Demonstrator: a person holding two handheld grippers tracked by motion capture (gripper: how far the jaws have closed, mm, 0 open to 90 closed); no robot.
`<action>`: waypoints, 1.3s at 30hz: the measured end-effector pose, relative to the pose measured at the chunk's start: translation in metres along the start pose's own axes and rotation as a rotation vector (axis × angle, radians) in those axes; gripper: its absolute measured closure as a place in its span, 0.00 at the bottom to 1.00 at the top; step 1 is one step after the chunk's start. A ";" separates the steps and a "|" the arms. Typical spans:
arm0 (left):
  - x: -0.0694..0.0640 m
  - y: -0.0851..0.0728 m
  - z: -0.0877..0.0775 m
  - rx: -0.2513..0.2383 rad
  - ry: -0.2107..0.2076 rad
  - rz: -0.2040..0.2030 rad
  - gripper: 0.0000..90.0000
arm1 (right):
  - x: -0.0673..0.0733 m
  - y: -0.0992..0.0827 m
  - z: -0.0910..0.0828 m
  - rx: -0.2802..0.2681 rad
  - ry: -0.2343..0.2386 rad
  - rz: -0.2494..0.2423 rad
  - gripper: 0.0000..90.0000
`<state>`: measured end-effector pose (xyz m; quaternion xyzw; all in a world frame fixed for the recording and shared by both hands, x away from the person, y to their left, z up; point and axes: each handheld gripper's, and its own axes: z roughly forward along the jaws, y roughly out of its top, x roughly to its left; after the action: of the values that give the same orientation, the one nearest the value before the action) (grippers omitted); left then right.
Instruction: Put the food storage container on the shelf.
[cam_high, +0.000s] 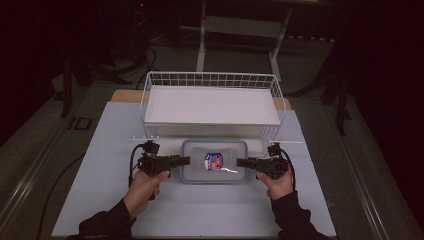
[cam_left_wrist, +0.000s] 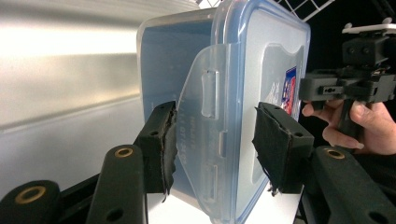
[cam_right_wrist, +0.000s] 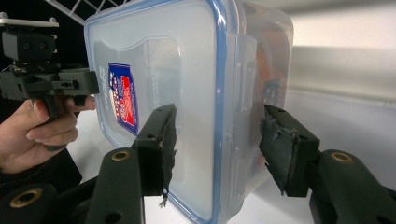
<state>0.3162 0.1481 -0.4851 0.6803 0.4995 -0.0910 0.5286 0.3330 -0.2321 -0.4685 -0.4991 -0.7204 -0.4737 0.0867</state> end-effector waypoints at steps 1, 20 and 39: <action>-0.001 0.002 0.001 -0.007 0.000 0.000 0.55 | 0.001 0.003 -0.001 -0.006 -0.005 -0.013 0.52; 0.018 0.009 0.022 -0.052 0.015 0.057 0.55 | -0.019 0.012 0.012 -0.066 -0.034 -0.044 0.50; 0.030 0.014 0.031 -0.084 0.058 0.083 0.54 | -0.032 0.016 0.034 -0.090 -0.059 -0.031 0.47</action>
<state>0.3542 0.1417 -0.5089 0.6798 0.4895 -0.0283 0.5453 0.3733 -0.2261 -0.4963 -0.5048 -0.7082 -0.4922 0.0354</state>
